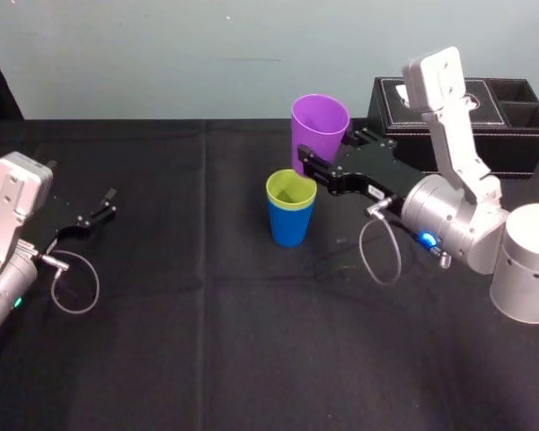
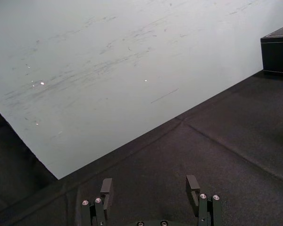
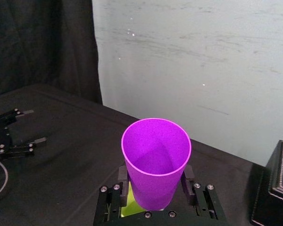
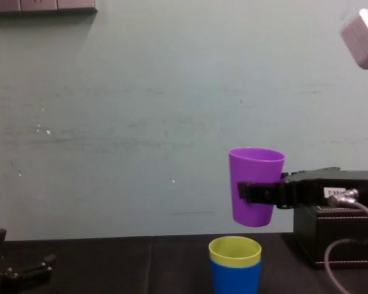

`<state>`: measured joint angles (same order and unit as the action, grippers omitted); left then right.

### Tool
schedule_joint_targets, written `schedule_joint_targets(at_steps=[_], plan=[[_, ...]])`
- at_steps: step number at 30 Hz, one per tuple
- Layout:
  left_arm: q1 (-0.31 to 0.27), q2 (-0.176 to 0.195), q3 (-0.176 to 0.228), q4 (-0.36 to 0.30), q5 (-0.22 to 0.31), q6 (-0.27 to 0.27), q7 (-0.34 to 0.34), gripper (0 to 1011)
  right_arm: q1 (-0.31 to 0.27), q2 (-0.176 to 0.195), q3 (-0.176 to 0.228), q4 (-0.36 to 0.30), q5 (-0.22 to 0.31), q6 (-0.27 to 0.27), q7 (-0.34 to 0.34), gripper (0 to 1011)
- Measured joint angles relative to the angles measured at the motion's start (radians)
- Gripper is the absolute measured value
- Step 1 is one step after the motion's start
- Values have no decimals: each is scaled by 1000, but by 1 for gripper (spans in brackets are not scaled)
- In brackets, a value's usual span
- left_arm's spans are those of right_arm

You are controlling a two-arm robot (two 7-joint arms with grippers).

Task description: Stack the three plastic cups sequentially using one hand.

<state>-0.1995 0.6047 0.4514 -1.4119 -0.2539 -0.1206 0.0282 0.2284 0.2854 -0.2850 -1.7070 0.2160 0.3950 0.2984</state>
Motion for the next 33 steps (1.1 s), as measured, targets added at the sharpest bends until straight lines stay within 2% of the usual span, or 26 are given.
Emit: schedule_joint_targets(at_steps=[20,33], plan=[[0,0,0,0,0,0,0,1012,8,2,-52,47,9,-21,-6,682],[0,0,0,0,0,0,0,1011,11,-11,-72,88,-10,-44,-25,682]])
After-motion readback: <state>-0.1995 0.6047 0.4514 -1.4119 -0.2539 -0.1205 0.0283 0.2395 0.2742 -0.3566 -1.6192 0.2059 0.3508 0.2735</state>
